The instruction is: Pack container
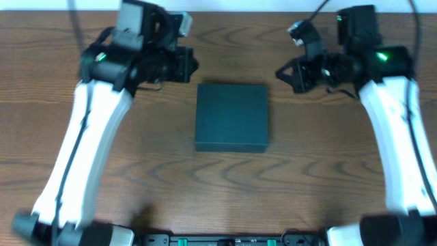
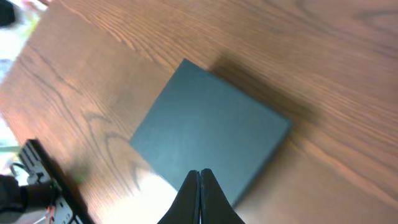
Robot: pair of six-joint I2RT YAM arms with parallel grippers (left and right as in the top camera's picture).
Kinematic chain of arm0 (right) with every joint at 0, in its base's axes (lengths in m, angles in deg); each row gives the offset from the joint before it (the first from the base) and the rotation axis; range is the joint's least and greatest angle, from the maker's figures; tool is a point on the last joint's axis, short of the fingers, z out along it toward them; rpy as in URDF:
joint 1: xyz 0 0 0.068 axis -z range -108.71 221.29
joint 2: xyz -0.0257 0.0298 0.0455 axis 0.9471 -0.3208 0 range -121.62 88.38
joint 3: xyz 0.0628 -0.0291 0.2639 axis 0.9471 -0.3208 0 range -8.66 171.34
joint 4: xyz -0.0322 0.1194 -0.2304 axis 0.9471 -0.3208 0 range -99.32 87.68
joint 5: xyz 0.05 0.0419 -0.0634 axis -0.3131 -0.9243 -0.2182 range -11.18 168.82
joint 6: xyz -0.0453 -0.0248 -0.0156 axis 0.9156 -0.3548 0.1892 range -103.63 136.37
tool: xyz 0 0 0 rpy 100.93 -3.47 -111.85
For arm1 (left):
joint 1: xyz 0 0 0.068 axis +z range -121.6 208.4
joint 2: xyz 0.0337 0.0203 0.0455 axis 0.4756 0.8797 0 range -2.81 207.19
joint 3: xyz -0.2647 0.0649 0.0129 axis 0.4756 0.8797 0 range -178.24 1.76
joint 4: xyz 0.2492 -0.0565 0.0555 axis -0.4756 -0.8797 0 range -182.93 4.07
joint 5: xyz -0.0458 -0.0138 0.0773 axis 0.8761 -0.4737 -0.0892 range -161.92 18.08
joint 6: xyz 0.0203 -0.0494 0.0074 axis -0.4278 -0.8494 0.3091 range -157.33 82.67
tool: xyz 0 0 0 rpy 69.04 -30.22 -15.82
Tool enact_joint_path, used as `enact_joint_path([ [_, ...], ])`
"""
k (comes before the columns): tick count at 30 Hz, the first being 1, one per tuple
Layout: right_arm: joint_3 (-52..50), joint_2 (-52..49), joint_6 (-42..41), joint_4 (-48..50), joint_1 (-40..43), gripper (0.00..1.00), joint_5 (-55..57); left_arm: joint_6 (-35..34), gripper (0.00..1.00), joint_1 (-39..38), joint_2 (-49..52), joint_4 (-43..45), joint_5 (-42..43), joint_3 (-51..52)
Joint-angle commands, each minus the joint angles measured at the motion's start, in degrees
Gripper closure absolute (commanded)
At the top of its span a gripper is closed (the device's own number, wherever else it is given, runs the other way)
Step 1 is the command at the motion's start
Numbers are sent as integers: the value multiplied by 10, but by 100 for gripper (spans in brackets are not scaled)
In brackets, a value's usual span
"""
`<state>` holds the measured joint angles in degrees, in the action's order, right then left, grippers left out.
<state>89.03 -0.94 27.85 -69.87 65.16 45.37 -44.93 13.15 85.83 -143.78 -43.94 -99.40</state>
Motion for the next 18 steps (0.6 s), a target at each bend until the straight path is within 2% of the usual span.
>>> enact_joint_path([
  [1,-15,89,10,-23,2,98,45,-19,94,-10,-100,-13,-43,37],
  [5,-152,253,-5,33,2,98,45,-38,94,-38,-279,67,-97,218],
  [8,-297,395,-22,92,2,98,45,-38,94,-46,-415,123,-100,373],
  [12,-469,562,-25,130,2,99,33,-50,94,-47,-552,156,-87,532],
  [15,-583,685,-88,131,2,99,28,-94,95,-47,-640,178,-84,653],
  [16,-606,713,-120,131,2,83,28,-110,94,-47,-655,186,-85,678],
  [17,-623,735,-152,132,2,51,29,-128,87,-47,-663,195,-85,697],
  [18,-636,751,-183,132,2,1,31,-151,9,-47,-667,203,-86,711],
])
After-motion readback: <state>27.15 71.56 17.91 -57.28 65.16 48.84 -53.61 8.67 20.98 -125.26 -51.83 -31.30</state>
